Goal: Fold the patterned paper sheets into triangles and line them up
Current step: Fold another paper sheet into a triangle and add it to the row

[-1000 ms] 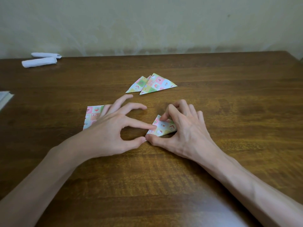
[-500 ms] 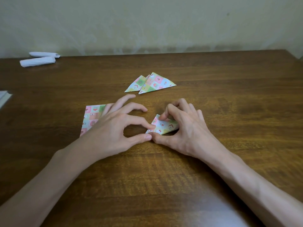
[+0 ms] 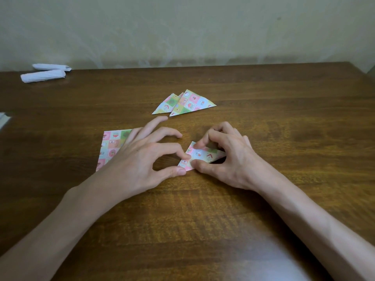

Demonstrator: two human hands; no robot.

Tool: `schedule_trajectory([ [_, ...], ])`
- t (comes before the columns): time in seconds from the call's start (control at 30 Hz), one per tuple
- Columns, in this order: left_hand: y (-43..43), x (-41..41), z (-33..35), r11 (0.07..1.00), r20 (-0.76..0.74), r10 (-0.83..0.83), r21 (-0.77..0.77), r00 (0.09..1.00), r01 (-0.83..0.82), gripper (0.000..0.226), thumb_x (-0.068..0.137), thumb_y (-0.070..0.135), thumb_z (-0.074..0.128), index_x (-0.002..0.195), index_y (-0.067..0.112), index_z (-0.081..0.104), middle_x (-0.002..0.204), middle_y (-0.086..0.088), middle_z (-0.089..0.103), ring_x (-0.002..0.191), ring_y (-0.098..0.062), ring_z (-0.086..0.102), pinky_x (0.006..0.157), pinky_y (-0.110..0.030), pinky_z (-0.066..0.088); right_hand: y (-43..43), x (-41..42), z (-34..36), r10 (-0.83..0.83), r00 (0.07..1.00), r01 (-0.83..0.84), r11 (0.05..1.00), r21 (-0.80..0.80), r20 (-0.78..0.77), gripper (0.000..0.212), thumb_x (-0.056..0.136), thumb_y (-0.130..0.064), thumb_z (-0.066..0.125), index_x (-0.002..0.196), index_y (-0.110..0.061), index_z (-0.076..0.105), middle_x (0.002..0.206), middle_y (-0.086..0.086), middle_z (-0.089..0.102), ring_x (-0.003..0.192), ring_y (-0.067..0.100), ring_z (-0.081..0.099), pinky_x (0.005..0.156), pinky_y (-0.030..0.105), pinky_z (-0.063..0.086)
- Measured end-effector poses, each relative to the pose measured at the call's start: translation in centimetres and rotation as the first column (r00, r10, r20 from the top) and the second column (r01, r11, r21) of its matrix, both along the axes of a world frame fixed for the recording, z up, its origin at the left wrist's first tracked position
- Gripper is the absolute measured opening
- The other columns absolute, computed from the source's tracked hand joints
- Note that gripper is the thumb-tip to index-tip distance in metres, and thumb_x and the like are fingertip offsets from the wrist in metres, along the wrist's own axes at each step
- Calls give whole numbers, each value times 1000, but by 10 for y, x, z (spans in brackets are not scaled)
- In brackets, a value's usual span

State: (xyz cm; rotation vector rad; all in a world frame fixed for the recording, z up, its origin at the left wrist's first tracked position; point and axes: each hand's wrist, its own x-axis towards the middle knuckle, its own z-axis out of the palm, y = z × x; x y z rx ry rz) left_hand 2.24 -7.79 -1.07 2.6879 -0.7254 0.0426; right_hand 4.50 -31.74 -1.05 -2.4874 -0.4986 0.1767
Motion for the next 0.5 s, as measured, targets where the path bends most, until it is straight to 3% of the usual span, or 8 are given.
schedule_trajectory([
  [0.2,-10,-1,-3,1000,84,14,-27,996,-12,34,94,68,46,102,45,70,142,23,50,155,-7,18,111,-39,24,0,0,0,11,1000,-11,1000,2,12,35,80,-55,78,110,-42,65,121,-15,44,119,8,46,104,36,31],
  [0.33,-12,4,-2,999,91,2,-45,996,2,36,90,70,47,98,44,70,140,24,53,153,-7,23,108,-39,29,-8,2,4,48,998,-47,998,36,-41,31,83,-47,79,111,-44,66,120,-16,43,110,1,44,99,28,28],
  [0.5,-13,5,-5,999,96,-8,-46,995,13,35,90,68,48,98,41,69,136,29,56,145,-4,34,106,-46,37,-10,3,3,62,998,-62,997,42,-21,43,85,-43,80,124,-46,63,121,-15,45,109,0,45,101,27,28],
])
